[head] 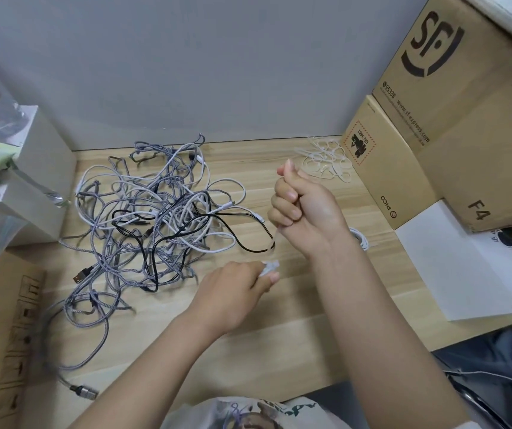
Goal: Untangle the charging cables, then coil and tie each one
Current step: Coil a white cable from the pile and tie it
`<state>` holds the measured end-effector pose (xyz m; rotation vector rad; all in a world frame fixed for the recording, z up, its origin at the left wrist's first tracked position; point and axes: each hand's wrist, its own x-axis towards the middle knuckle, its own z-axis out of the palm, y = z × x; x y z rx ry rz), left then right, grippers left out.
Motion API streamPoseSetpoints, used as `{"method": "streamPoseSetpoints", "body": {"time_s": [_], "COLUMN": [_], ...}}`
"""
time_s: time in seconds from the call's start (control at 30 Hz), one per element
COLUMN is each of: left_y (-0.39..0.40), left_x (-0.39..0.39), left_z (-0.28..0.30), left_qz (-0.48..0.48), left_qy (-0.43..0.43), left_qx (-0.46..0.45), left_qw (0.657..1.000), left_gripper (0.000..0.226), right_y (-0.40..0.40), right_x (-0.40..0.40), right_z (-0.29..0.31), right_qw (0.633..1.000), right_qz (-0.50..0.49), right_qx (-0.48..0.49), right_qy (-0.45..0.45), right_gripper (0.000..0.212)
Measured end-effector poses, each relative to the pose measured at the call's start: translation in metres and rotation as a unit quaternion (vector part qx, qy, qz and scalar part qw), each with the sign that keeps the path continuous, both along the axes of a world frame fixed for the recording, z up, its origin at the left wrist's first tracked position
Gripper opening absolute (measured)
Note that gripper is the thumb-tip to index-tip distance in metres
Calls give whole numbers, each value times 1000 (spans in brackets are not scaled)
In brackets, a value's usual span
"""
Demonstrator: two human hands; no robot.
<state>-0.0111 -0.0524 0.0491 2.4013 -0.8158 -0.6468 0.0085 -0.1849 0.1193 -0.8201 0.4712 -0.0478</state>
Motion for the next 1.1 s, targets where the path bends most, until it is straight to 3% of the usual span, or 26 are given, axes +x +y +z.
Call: {"method": "streamPoseSetpoints", "body": {"time_s": [0.27, 0.4, 0.53, 0.63, 0.93, 1.1], "left_y": [7, 13, 15, 18, 17, 8], "left_x": [17, 21, 19, 19, 16, 11], "left_z": [-11, -2, 10, 16, 27, 32], "left_qz": [132, 147, 133, 126, 64, 134], "left_qy": [76, 151, 270, 304, 315, 358], "left_qx": [-160, -268, -368, -384, -382, -412], "left_qw": [975, 940, 880, 863, 866, 827], "left_gripper": [35, 30, 29, 30, 31, 33], "right_y": [13, 12, 7, 6, 10, 15], "right_x": [-35, -52, -64, -71, -82, -83], "right_z": [13, 21, 30, 35, 44, 42], "right_qw": [999, 998, 998, 998, 995, 984], "right_qz": [39, 45, 13, -2, -23, -25], "right_qx": [20, 21, 46, 52, -29, -36], "right_qy": [-24, -27, -37, -44, -94, -170], "right_gripper": [20, 13, 12, 14, 15, 20]}}
